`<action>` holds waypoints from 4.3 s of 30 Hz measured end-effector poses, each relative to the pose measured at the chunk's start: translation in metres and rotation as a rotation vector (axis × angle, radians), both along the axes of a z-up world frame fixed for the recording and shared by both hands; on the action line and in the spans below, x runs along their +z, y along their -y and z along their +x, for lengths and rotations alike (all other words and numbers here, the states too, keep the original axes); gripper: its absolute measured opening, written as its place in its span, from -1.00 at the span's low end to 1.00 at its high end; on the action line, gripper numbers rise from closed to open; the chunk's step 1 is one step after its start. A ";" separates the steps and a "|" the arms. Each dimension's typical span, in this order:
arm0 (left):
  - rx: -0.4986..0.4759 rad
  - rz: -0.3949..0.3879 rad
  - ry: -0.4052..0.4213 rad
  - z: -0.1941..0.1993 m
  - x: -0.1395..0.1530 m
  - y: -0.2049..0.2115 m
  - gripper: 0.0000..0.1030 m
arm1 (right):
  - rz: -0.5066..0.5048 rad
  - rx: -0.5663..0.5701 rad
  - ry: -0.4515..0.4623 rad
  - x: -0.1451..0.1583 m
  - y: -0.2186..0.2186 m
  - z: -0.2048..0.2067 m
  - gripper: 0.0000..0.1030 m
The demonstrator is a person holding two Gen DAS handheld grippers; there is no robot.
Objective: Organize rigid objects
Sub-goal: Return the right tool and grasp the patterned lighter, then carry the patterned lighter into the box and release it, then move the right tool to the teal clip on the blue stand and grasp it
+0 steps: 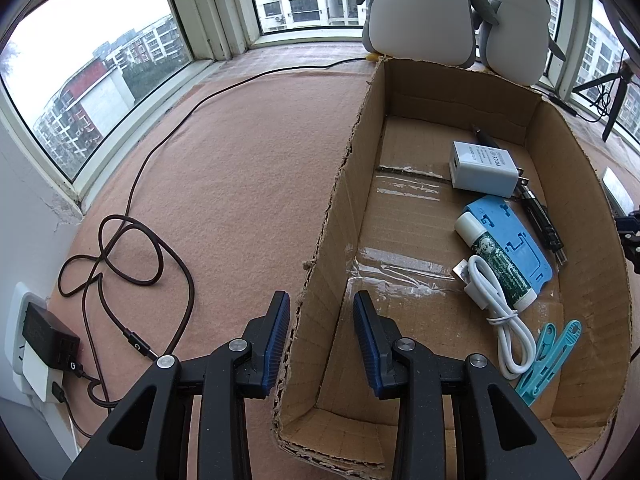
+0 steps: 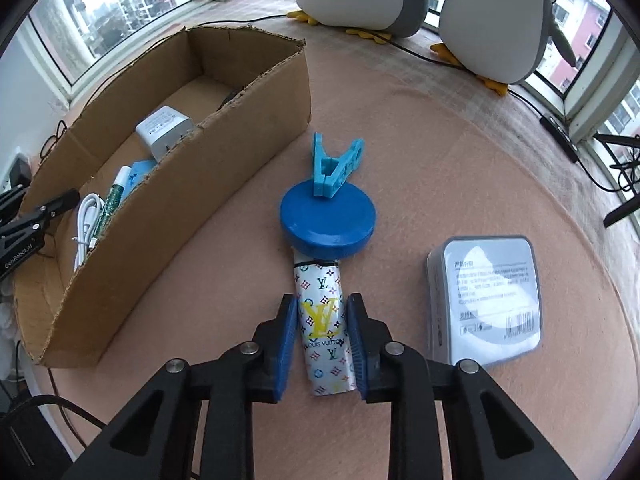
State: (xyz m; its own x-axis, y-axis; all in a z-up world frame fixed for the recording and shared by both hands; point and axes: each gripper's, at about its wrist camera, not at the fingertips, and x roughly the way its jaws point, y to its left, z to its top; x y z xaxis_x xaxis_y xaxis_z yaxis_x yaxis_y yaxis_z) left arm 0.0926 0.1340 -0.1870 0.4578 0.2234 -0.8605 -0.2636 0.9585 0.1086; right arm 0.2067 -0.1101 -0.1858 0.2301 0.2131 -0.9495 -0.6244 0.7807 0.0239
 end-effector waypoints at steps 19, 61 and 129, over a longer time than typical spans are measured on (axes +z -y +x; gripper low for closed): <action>-0.002 0.004 0.006 -0.004 0.001 0.003 -0.30 | 0.153 -0.198 -0.012 0.015 0.039 -0.052 -0.60; -0.001 -0.005 0.013 -0.001 0.002 0.002 -0.30 | 0.301 0.028 -0.019 0.046 -0.143 -0.016 -0.59; 0.002 -0.014 0.015 -0.003 0.000 0.001 -0.29 | 0.148 -0.155 0.062 0.013 -0.019 0.050 -0.03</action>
State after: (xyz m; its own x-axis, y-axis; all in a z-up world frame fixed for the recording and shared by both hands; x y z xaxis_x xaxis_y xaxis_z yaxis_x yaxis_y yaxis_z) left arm 0.0894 0.1333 -0.1867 0.4700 0.2127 -0.8566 -0.2672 0.9593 0.0916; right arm 0.2563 -0.0907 -0.1727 0.3282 0.3068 -0.8934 -0.5011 0.8583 0.1106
